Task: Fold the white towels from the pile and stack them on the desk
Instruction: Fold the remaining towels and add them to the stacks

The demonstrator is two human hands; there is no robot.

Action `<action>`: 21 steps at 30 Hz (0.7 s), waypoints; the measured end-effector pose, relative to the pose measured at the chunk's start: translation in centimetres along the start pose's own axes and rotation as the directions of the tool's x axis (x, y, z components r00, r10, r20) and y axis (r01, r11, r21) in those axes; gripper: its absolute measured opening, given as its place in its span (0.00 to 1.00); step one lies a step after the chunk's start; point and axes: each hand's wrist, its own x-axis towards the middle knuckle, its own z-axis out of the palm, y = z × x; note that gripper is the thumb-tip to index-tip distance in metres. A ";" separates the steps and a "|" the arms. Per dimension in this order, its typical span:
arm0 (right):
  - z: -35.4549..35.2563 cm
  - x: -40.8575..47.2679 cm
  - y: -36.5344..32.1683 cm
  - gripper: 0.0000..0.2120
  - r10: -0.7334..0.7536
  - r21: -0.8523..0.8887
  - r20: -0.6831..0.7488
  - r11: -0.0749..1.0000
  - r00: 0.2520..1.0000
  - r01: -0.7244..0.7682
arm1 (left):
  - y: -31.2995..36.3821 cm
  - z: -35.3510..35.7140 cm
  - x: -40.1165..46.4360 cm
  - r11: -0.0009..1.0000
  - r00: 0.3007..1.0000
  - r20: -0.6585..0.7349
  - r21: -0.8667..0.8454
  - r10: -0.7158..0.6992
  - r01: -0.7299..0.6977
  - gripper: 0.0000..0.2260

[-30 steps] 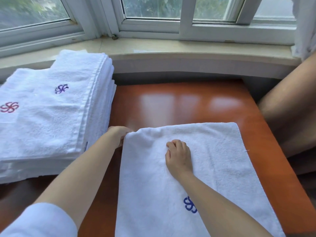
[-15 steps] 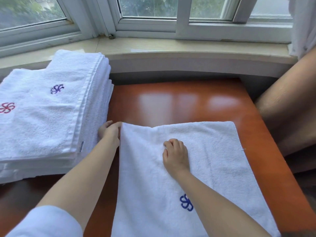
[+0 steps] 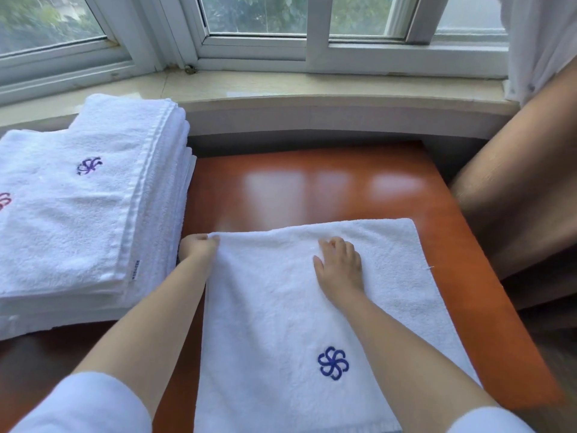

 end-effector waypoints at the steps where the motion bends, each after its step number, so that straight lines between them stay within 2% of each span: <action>1: -0.5 0.3 1.3 0.24 0.067 -0.022 0.031 0.998 0.997 -0.067 | -0.2 0.2 0.0 1.000 1.000 -0.002 0.019 0.004 -0.004 0.13; 5: -2.1 1.7 5.3 0.29 0.235 -0.070 0.061 0.970 0.970 -0.231 | -0.7 0.7 0.1 0.998 0.998 -0.045 0.044 0.053 -0.051 0.12; 11: -4.5 4.3 8.7 0.28 0.400 -0.086 0.039 0.914 0.916 -0.396 | -1.2 2.2 0.0 0.998 0.991 -0.121 0.043 0.055 -0.050 0.14; 16: -6.1 5.9 9.5 0.21 0.568 0.136 -0.038 0.818 0.822 -0.559 | -0.7 2.2 0.2 0.991 0.996 -0.087 0.132 0.032 -0.020 0.15; 18: -6.6 6.3 9.4 0.22 0.599 0.183 -0.067 0.793 0.798 -0.581 | -0.5 2.1 0.0 0.986 0.998 -0.066 0.169 0.006 0.005 0.17; 21: -7.1 6.4 8.9 0.21 0.685 0.248 -0.037 0.712 0.728 -0.657 | -0.4 1.9 -0.8 0.975 0.996 -0.057 0.208 -0.067 0.078 0.18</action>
